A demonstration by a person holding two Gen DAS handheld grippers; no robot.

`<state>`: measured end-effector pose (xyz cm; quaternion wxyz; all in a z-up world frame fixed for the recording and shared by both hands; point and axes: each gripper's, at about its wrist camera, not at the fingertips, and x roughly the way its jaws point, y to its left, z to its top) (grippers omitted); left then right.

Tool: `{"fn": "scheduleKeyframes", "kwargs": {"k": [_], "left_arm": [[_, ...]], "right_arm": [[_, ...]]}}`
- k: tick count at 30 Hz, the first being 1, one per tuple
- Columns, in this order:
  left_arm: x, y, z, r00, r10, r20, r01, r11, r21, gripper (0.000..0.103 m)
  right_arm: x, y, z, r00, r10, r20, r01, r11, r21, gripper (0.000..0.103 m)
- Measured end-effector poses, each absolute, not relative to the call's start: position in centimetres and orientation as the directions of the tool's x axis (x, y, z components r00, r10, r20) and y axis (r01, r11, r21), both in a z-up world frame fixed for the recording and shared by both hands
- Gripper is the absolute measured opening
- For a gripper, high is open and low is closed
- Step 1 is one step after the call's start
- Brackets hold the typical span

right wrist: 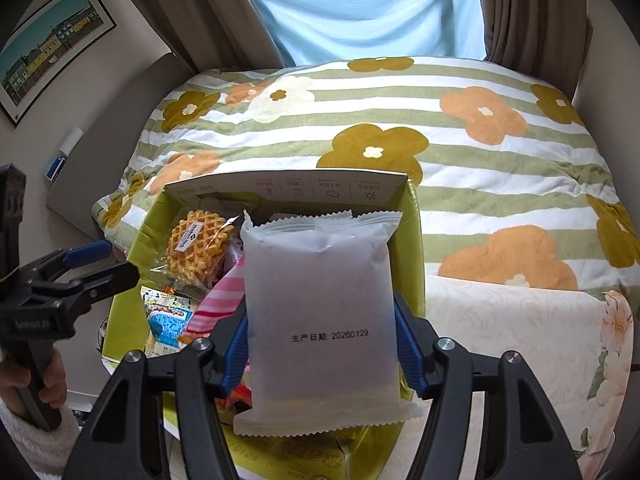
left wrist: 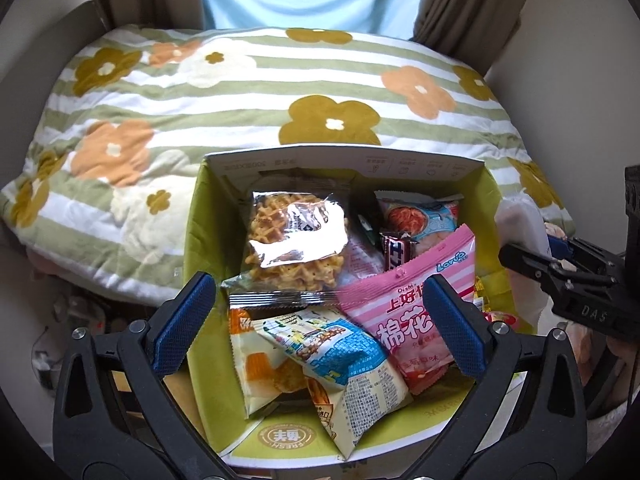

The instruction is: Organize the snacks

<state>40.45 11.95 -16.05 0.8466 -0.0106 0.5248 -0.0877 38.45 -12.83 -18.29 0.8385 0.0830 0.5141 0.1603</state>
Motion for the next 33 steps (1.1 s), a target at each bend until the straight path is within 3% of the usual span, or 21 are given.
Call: {"fn": "scheduleKeyframes", "kwargs": {"k": [2, 4, 5, 6, 20, 27, 33], "left_arm": [[40.0, 11.9, -16.0, 0.444, -0.143, -0.885, 0.129, 0.987, -0.095, 0.103], [39.5, 11.8, -16.2, 0.444, -0.137, -0.885, 0.123, 0.988, -0.091, 0.103], [39.1, 11.9, -16.2, 0.444, -0.136, -0.886, 0.117, 0.989, -0.093, 0.103], [38.9, 11.9, -16.3, 0.444, -0.133, -0.886, 0.111, 0.989, -0.093, 0.103], [34.6, 12.4, -14.6, 0.495, -0.114, -0.861, 0.117, 0.991, -0.064, 0.103], [31.1, 11.0, -10.6, 0.614, -0.070, -0.786, 0.121, 0.993, 0.006, 0.103], [24.7, 9.2, -5.3, 0.749, -0.038, -0.661, 0.073, 0.997, 0.025, 0.103]], "right_arm": [[39.1, -12.9, -18.7, 0.401, 0.380, -0.834, -0.167, 0.925, 0.341, 0.061], [39.1, -13.2, -18.6, 0.420, 0.380, -0.824, -0.137, 0.924, 0.357, 0.076], [38.8, -13.4, -18.5, 0.439, 0.370, -0.819, -0.119, 0.927, 0.355, 0.092], [38.5, -13.6, -18.3, 0.452, 0.360, -0.816, -0.102, 0.930, 0.354, 0.099], [34.2, -12.7, -15.6, 0.505, 0.337, -0.794, -0.125, 0.939, 0.320, 0.100], [30.0, -12.7, -11.3, 0.611, 0.277, -0.741, -0.147, 0.960, 0.238, 0.100], [23.9, -14.3, -5.8, 0.732, 0.204, -0.649, -0.140, 0.979, 0.150, 0.100]]}}
